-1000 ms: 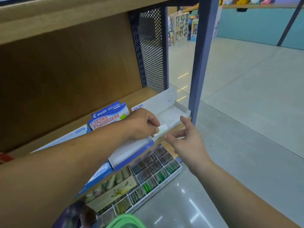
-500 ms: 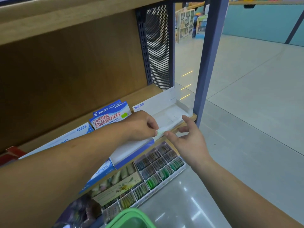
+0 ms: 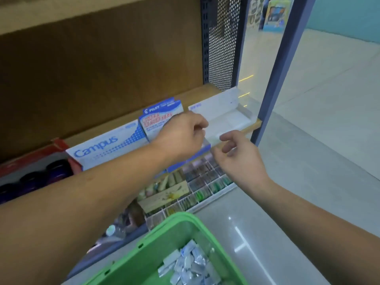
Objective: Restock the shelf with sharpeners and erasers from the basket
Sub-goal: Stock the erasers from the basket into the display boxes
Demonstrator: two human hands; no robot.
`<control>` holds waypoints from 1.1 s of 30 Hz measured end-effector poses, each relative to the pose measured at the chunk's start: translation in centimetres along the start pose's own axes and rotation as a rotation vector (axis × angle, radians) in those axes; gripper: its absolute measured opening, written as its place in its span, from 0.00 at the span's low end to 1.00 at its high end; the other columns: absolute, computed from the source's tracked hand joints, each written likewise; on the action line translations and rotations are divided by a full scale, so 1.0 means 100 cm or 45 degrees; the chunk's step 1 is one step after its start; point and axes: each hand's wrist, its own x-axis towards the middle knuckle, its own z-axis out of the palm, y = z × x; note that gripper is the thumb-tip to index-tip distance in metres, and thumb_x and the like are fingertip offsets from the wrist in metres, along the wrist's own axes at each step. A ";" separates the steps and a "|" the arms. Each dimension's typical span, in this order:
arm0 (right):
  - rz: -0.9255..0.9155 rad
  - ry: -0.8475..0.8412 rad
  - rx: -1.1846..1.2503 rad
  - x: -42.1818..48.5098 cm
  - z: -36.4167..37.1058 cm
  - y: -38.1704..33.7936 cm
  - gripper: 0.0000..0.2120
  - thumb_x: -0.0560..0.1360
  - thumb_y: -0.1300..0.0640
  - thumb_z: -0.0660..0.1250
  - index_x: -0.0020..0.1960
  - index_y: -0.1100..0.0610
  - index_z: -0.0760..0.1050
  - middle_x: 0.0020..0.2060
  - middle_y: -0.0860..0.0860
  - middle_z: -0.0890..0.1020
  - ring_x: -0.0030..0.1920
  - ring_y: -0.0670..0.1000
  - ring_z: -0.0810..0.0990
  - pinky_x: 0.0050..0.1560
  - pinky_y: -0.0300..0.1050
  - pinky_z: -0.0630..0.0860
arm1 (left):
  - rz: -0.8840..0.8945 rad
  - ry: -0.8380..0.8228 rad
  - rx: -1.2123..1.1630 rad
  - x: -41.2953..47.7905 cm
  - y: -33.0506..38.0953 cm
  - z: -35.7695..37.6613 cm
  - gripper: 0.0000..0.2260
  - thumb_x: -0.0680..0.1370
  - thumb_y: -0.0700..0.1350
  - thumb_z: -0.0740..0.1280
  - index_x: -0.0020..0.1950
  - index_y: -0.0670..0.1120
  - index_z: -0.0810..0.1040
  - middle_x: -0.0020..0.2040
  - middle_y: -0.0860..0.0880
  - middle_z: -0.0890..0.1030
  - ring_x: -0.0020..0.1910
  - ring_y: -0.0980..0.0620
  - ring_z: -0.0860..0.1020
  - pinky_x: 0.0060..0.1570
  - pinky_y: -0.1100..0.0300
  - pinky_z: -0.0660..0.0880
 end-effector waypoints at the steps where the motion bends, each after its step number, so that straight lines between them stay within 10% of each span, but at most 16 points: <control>1: -0.058 -0.086 -0.042 -0.013 0.005 -0.006 0.10 0.72 0.45 0.71 0.52 0.44 0.75 0.38 0.43 0.81 0.41 0.45 0.81 0.45 0.49 0.79 | 0.052 0.098 -0.054 -0.019 0.002 -0.005 0.10 0.79 0.41 0.68 0.58 0.46 0.84 0.51 0.51 0.82 0.50 0.55 0.79 0.55 0.59 0.77; 4: -0.174 -0.443 -0.195 -0.061 0.024 -0.013 0.12 0.71 0.48 0.74 0.49 0.47 0.74 0.34 0.45 0.80 0.37 0.44 0.79 0.42 0.46 0.77 | 0.005 0.254 -0.286 -0.093 -0.001 -0.003 0.06 0.77 0.38 0.69 0.50 0.46 0.85 0.39 0.56 0.79 0.35 0.64 0.75 0.40 0.72 0.70; 9: -0.081 -1.177 -0.594 -0.146 0.050 0.012 0.23 0.73 0.46 0.74 0.64 0.50 0.73 0.45 0.46 0.82 0.46 0.49 0.80 0.50 0.46 0.77 | -0.185 0.110 -0.422 -0.212 -0.025 0.038 0.05 0.76 0.43 0.69 0.47 0.48 0.84 0.36 0.55 0.81 0.32 0.65 0.74 0.36 0.66 0.71; 16: 0.257 -1.410 -0.964 -0.207 0.104 0.089 0.34 0.74 0.46 0.75 0.74 0.54 0.66 0.70 0.56 0.72 0.66 0.57 0.75 0.64 0.47 0.72 | -0.806 -1.186 -0.082 -0.295 -0.081 0.122 0.21 0.81 0.51 0.69 0.70 0.42 0.76 0.68 0.42 0.78 0.63 0.44 0.78 0.62 0.54 0.75; 23: -0.017 -1.331 -1.310 -0.239 0.130 0.124 0.55 0.66 0.46 0.80 0.81 0.52 0.48 0.77 0.58 0.53 0.76 0.62 0.57 0.69 0.59 0.71 | -1.031 -0.845 -0.207 -0.367 -0.104 0.204 0.49 0.65 0.66 0.79 0.80 0.53 0.61 0.72 0.44 0.61 0.71 0.41 0.62 0.69 0.53 0.66; 33: -0.218 -1.363 -1.411 -0.221 0.143 0.147 0.50 0.67 0.54 0.80 0.78 0.51 0.52 0.74 0.52 0.59 0.67 0.58 0.70 0.59 0.51 0.79 | -1.153 -0.639 -0.529 -0.362 -0.092 0.238 0.29 0.57 0.58 0.85 0.48 0.54 0.73 0.51 0.54 0.73 0.54 0.49 0.71 0.50 0.56 0.74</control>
